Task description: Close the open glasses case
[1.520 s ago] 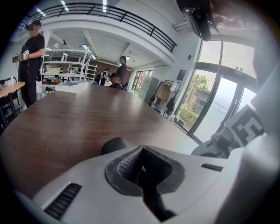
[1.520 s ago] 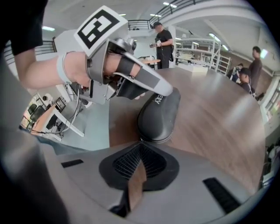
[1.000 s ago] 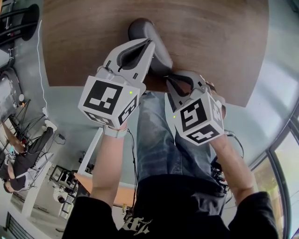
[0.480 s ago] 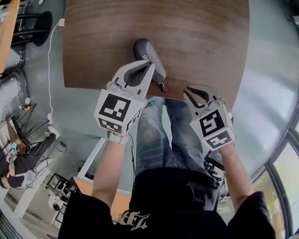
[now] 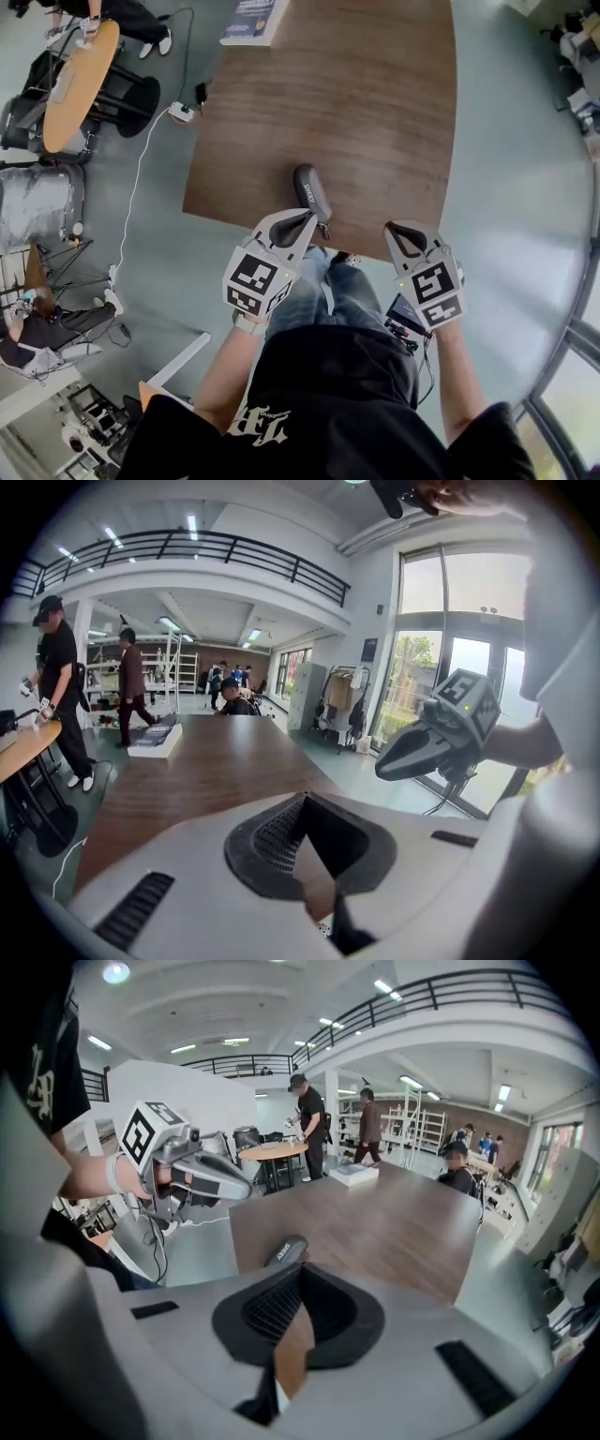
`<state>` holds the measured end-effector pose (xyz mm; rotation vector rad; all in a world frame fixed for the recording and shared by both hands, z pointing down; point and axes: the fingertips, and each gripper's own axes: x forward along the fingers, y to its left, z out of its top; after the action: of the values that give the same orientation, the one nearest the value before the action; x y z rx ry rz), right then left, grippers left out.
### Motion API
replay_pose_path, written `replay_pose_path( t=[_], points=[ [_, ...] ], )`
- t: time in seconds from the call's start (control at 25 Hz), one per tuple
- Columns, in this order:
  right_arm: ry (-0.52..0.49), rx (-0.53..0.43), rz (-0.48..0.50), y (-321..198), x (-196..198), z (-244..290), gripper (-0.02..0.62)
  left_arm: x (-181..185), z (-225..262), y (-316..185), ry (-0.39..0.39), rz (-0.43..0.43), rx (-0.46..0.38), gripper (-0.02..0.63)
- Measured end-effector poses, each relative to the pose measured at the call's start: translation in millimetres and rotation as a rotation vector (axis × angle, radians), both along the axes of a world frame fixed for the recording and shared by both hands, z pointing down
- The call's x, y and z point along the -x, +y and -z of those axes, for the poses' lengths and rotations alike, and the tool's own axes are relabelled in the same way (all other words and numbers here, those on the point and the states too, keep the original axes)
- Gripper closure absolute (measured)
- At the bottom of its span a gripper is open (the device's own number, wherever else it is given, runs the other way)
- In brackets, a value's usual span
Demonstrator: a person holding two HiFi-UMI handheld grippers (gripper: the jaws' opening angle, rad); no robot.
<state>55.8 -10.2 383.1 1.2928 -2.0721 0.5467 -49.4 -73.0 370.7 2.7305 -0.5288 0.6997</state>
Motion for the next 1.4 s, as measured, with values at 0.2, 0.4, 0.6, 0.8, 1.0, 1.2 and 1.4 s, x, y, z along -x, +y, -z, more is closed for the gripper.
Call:
replay_pose_path(
  t=[0.2,0.4,0.6,0.8,1.0,1.2,1.4],
  points=[
    [-0.023,-0.106,-0.022,18,-6,71,0.606,1,66,22,0.036,-0.003,-0.072,0.600],
    [-0.041,-0.214,-0.036,21,-23,111,0.606,0,91,28,0.058,0.015,-0.130,0.600],
    [-0.027,-0.276,-0.051,23,-33,134,0.606,-1,110,30,0.072,0.016,-0.190,0.600],
    [-0.017,-0.330,-0.062,22,-42,149,0.606,-3,115,33,0.077,0.008,-0.211,0.600],
    [-0.006,-0.346,-0.072,26,-49,155,0.606,-6,115,35,0.081,-0.002,-0.208,0.600],
    [0.006,-0.346,-0.074,31,-50,154,0.606,-8,116,37,0.087,-0.011,-0.209,0.600],
    [0.012,-0.350,-0.067,36,-48,156,0.606,-9,119,42,0.091,-0.019,-0.208,0.600]
  ],
)
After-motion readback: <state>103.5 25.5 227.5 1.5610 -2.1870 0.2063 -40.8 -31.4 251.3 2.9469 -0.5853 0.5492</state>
